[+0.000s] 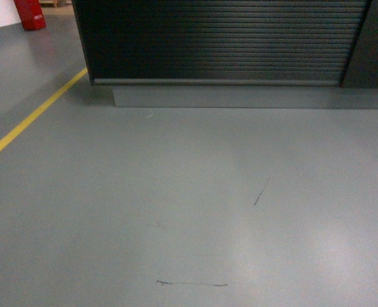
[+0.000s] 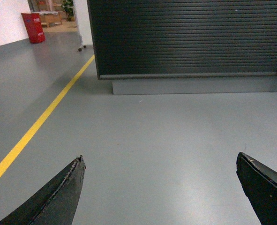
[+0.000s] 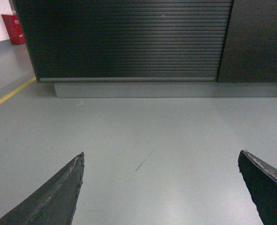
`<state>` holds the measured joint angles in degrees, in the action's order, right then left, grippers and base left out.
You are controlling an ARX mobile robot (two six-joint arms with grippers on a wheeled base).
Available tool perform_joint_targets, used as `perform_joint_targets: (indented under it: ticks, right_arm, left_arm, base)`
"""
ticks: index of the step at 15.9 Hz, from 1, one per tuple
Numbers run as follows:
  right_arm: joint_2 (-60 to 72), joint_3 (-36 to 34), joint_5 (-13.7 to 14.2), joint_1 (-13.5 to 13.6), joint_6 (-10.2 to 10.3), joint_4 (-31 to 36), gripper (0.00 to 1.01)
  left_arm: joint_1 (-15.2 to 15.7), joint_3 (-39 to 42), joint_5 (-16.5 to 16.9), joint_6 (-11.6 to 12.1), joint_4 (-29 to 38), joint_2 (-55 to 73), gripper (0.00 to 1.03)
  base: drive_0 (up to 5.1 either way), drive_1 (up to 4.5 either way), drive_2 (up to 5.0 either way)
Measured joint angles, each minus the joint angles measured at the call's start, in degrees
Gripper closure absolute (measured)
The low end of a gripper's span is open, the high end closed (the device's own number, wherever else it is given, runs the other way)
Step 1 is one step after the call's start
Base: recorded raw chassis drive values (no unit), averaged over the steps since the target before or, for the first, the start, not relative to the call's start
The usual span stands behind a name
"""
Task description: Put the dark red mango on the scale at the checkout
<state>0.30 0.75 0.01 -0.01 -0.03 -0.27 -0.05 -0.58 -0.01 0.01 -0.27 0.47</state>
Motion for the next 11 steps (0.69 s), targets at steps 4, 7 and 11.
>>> perform_joint_targets:
  ticks: [4, 7, 11]
  right_arm:
    - [0.0, 0.0, 0.0, 0.0, 0.0, 0.0, 0.03]
    - [0.0, 0.0, 0.0, 0.0, 0.0, 0.0, 0.03]
    - [0.0, 0.0, 0.0, 0.0, 0.0, 0.1, 0.03]
  left_arm:
    - [0.0, 0.0, 0.0, 0.0, 0.0, 0.0, 0.05]
    - [0.0, 0.0, 0.0, 0.0, 0.0, 0.0, 0.05]
    - [0.0, 0.0, 0.0, 0.0, 0.1, 0.0, 0.05]
  base:
    - [-0.1, 4.25, -4.4]
    - [-0.1, 4.2, -4.5]
    - [-0.1, 4.25, -4.4]
